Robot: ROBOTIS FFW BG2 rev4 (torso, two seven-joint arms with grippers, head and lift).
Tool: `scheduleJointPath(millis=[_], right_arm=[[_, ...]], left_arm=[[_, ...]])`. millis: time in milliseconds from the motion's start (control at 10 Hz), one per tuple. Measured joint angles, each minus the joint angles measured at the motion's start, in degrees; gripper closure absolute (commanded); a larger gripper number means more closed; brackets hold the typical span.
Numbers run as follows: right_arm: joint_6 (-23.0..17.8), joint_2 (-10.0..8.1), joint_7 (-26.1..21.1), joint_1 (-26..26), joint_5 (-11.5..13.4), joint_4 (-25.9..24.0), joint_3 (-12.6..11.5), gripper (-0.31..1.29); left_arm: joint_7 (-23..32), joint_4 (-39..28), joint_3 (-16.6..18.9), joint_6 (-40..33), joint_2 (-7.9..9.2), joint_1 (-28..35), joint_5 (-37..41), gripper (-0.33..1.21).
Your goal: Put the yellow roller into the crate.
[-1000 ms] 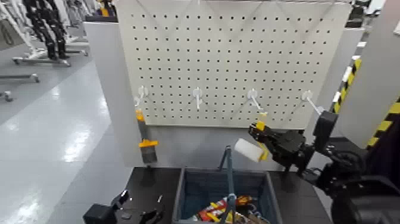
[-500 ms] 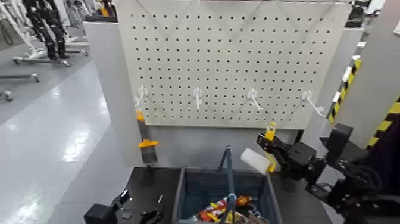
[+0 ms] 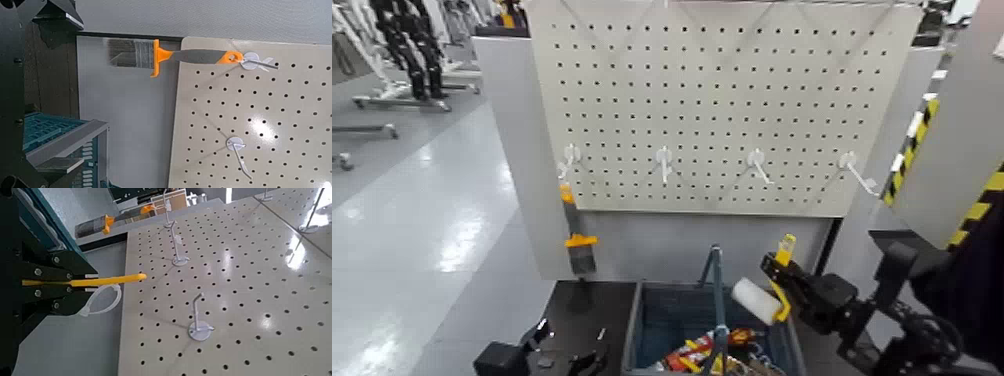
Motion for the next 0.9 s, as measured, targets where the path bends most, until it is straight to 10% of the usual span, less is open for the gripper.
scheduleJointPath(millis=[700, 900], right_arm=[[1.53, 0.32, -1.39, -2.1, -5.61, 10.22, 5.84, 1.17], [4.15, 0.21, -0.27, -2.49, -5.52, 10.68, 6.63, 0.5]], left_arm=[[0.0, 0.0, -0.05, -0.15, -0.1, 0.0, 0.0, 0.11], [0.0, 0.0, -0.01, -0.26, -0.14, 0.0, 0.0, 0.11]])
